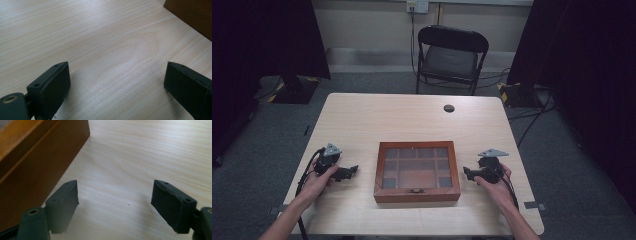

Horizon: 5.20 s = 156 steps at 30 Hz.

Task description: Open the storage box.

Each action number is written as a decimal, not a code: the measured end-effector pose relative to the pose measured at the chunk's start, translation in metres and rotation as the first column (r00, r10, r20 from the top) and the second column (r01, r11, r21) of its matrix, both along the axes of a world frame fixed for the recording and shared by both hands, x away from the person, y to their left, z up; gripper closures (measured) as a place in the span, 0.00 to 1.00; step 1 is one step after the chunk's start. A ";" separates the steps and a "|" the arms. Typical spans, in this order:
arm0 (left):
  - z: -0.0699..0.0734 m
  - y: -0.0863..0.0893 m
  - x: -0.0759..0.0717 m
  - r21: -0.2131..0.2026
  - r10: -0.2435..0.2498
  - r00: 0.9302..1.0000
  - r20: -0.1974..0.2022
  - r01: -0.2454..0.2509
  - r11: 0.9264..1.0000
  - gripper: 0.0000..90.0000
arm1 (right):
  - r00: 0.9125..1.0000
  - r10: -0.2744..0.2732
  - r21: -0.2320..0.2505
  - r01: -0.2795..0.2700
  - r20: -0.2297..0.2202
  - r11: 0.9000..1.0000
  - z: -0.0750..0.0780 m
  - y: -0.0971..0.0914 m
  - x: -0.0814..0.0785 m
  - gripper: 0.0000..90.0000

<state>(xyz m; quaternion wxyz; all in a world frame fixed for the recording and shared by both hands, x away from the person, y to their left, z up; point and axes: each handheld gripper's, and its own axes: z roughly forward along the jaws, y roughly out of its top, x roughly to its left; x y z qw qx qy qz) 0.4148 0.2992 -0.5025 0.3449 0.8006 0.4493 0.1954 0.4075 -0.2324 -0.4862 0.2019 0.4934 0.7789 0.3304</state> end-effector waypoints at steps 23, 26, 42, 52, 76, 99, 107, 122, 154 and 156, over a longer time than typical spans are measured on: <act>0.000 0.000 0.000 0.000 0.000 1.000 0.000 0.000 1.000 0.07 | 0.983 0.178 0.160 -0.182 0.038 0.970 0.053 0.012 -0.019 0.49; 0.000 0.000 0.000 -0.003 0.002 1.000 0.001 -0.002 1.000 0.07 | 0.980 0.198 0.153 -0.200 0.028 0.968 0.056 0.016 -0.020 0.50; 0.000 0.000 0.000 -0.003 0.002 1.000 0.001 -0.002 1.000 0.07 | 0.925 0.377 0.183 -0.377 0.032 0.908 0.072 0.054 -0.034 0.62; 0.000 0.000 0.000 0.000 0.000 1.000 0.000 0.000 1.000 0.07 | 0.892 0.451 0.212 -0.449 0.044 0.868 0.085 0.077 -0.037 0.68; 0.000 0.000 0.000 0.000 0.000 1.000 0.000 0.000 1.000 0.07 | 0.751 0.659 0.209 -0.639 -0.043 0.741 0.057 0.139 -0.050 0.87; 0.000 0.000 0.000 -0.003 0.002 1.000 -0.001 -0.002 1.000 0.07 | 0.738 0.673 0.165 -0.659 -0.044 0.734 0.051 0.148 -0.053 0.90; 0.000 0.000 0.000 -0.003 0.002 1.000 0.000 -0.002 1.000 0.07 | 0.729 0.683 0.176 -0.667 -0.052 0.724 0.052 0.149 -0.051 0.90; 0.000 0.000 0.000 -0.004 0.000 1.000 -0.002 0.000 1.000 0.07 | 0.734 0.679 0.205 -0.662 -0.020 0.721 0.069 0.146 -0.048 0.90; 0.000 0.000 0.000 -0.003 -0.002 1.000 -0.003 0.002 1.000 0.07 | 0.732 0.681 0.235 -0.658 -0.020 0.715 0.096 0.145 -0.038 0.90; 0.000 0.000 0.000 -0.003 -0.002 1.000 -0.003 0.002 1.000 0.07 | 0.733 0.680 0.237 -0.659 -0.013 0.714 0.100 0.144 -0.036 0.90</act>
